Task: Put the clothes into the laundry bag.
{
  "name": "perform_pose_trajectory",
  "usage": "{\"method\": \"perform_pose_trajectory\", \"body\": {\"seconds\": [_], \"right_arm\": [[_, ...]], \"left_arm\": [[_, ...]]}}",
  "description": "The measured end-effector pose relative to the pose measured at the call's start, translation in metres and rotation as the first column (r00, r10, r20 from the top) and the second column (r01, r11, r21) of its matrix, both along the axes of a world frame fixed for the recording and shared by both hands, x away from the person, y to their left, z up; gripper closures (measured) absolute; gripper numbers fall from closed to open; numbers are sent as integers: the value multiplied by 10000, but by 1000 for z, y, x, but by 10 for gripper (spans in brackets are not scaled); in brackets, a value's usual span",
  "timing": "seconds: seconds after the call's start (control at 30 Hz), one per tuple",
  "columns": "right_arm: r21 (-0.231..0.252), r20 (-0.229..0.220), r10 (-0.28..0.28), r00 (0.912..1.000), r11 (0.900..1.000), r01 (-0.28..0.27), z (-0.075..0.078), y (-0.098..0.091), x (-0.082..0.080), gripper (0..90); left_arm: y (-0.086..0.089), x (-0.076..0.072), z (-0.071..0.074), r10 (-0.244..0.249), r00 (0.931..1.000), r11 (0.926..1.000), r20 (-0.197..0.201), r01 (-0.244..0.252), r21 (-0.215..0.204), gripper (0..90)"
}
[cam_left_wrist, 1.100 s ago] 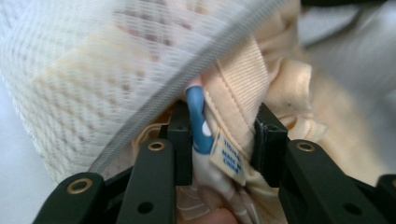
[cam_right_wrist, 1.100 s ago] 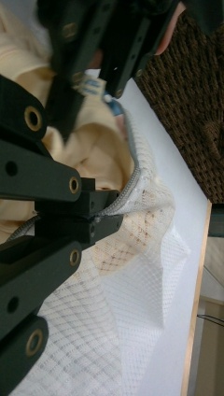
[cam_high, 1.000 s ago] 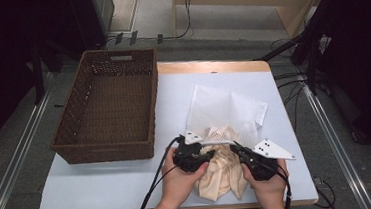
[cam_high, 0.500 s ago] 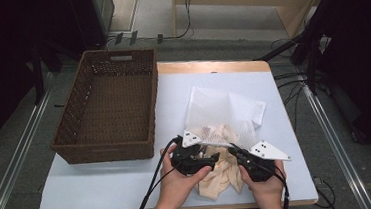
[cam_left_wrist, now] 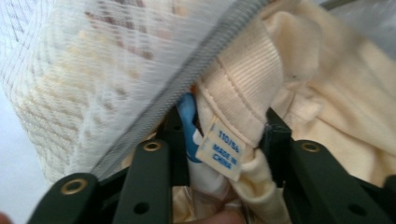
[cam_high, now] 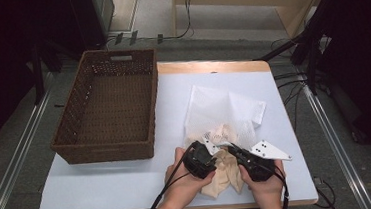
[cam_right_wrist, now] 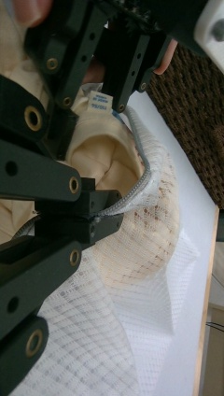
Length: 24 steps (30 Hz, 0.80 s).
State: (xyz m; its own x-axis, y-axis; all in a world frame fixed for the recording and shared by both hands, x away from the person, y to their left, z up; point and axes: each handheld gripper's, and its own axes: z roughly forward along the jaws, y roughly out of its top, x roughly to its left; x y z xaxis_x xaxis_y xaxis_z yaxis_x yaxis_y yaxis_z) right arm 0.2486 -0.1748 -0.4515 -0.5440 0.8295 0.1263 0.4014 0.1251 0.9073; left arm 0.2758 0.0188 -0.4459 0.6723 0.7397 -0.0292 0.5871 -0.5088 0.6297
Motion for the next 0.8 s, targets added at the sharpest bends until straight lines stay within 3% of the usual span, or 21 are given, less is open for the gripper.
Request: {"method": "perform_pose_trajectory", "body": {"seconds": [0.03,0.07,0.1,0.13,0.2,0.23,0.3,0.33,0.37,0.43,0.5,0.6,0.67,0.73,0.8], "right_arm": [[4,59,-4,10000,10000,4,1,0,-1,896],[12,125,-35,9999,10000,35,3,0,-2,896],[44,195,-45,9998,10000,44,4,0,-3,896],[87,251,-73,9997,9999,71,5,0,-4,896],[142,336,-77,9994,9999,73,7,1,-5,896],[141,335,-42,9994,9999,37,8,2,-6,896],[31,344,72,9994,10000,-73,8,4,-7,896],[-15,311,139,9994,9999,-138,7,6,-7,896],[-81,303,200,9993,9998,-198,6,7,-6,896],[-162,248,247,9994,9996,-243,4,8,-6,896],[-135,198,220,9996,9997,-217,3,7,-5,896],[-19,182,0,9998,10000,1,3,0,-3,896],[49,196,-110,9997,9999,109,4,-4,-3,896],[88,237,-201,9995,9998,199,4,-7,-2,896],[134,182,-257,9995,9996,254,5,-8,-1,896]], "left_arm": [[6,2,4,13,9992,9971,-393,-43,-758,667],[12,5,9,61,9977,9876,-672,-165,-1560,670],[18,7,13,181,9964,9729,-829,-367,-2281,671],[24,10,16,292,9952,9519,-931,-561,-3014,671],[28,12,18,738,9939,9380,-816,-969,-3327,669],[27,13,16,1047,9927,9394,-603,-1187,-3216,669],[24,18,6,1689,9849,9509,-376,-1729,-2569,662],[20,23,-3,1731,9835,9578,-518,-1804,-2237,659],[16,27,-13,1484,9864,9695,-710,-1593,-1864,653],[11,26,-13,1147,9923,9795,-469,-1208,-1610,615],[12,23,-6,722,9959,9773,-543,-815,-1954,527],[23,13,9,266,9995,9599,-179,-306,-2786,362],[32,5,17,-252,9994,9497,-235,166,-3126,307],[40,-2,21,-620,9973,9529,-394,474,-2996,259],[47,-9,20,-753,9959,9611,-498,592,-2697,258]]}}
